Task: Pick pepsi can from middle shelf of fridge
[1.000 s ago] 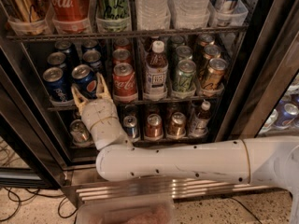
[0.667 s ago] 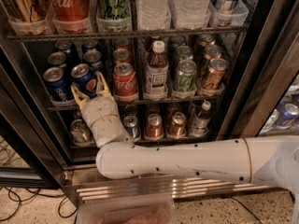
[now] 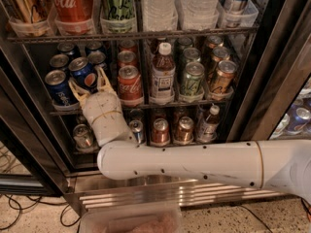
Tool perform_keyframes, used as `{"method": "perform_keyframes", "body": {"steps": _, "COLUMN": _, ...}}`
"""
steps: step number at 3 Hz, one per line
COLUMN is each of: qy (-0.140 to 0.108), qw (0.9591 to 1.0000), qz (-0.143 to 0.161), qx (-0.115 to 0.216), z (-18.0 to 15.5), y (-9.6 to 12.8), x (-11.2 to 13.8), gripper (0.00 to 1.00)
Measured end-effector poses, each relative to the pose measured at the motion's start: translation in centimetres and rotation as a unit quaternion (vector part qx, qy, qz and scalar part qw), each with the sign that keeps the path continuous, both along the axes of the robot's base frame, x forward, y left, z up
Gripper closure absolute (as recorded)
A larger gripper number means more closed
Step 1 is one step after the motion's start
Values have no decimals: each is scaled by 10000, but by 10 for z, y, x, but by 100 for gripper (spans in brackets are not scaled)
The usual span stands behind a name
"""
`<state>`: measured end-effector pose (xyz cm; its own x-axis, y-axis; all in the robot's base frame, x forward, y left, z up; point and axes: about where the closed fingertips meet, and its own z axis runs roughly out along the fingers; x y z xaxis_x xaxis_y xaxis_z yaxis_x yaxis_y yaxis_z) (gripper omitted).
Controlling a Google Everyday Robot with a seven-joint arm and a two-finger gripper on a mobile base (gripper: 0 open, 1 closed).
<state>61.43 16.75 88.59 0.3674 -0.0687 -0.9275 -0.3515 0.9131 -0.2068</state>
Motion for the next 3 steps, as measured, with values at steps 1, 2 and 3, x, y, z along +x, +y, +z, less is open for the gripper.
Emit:
{"method": "perform_keyframes", "body": {"steps": 1, "qy": -167, "qw": 9997, "qz": 85, "qx": 122, "z": 26, "y": 0, "x": -7, "gripper": 100}}
{"method": "perform_keyframes", "body": {"steps": 2, "qy": -167, "qw": 9997, "qz": 95, "qx": 123, "z": 26, "y": 0, "x": -7, "gripper": 100}}
{"method": "perform_keyframes", "body": {"steps": 3, "qy": -136, "qw": 9992, "qz": 345, "qx": 173, "z": 32, "y": -6, "x": -14, "gripper": 100}}
